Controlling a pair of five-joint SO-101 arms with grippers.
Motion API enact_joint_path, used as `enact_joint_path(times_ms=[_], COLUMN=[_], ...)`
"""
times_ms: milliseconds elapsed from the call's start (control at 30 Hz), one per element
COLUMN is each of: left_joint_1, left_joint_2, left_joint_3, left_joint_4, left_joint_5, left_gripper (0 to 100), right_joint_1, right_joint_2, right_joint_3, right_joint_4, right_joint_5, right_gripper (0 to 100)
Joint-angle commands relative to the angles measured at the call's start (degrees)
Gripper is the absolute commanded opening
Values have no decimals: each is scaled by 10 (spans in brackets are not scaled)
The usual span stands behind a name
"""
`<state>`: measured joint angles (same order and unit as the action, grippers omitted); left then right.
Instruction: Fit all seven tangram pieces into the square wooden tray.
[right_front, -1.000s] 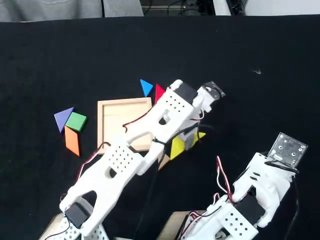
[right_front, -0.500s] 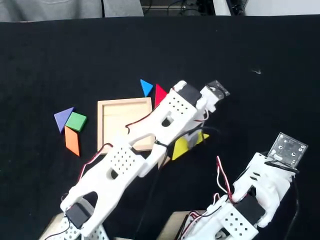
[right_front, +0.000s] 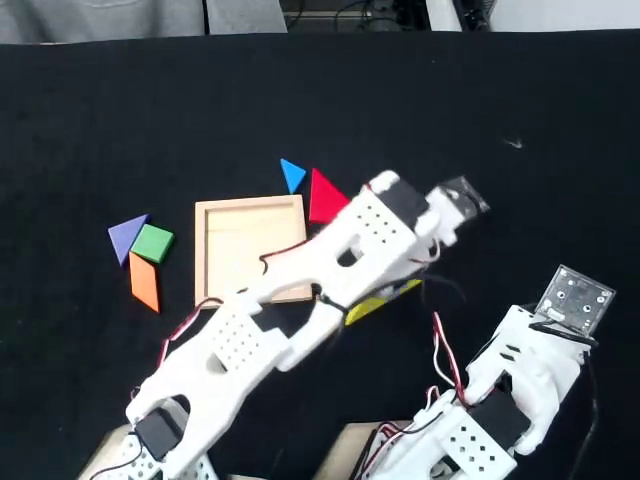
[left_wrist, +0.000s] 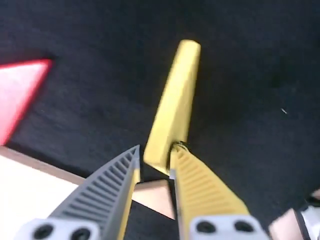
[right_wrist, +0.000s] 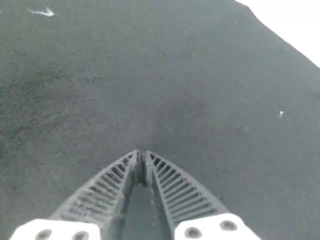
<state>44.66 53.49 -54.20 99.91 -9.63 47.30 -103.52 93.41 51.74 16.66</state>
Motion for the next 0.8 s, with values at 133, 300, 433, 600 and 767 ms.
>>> enact_joint_path(times_ms=[133, 300, 433, 600, 767], left_joint_1=[25, 16, 5, 7, 9], left_joint_2=[-50, -50, -50, -49, -55], left_joint_3=[37, 34, 35, 40, 35], left_joint_4=[8, -4, -21, -30, -29], left_joint_5=[4, 1, 4, 4, 1], left_gripper=[102, 102, 98, 37, 30], right_joint_1=[-7, -7, -7, -7, -7], right_joint_2=[-55, -55, -55, -55, -55], right_joint_3=[-4, -4, -4, -4, -4], right_joint_4=[2, 2, 2, 2, 2], right_joint_5=[6, 6, 6, 6, 6], right_gripper=[11, 11, 11, 11, 11])
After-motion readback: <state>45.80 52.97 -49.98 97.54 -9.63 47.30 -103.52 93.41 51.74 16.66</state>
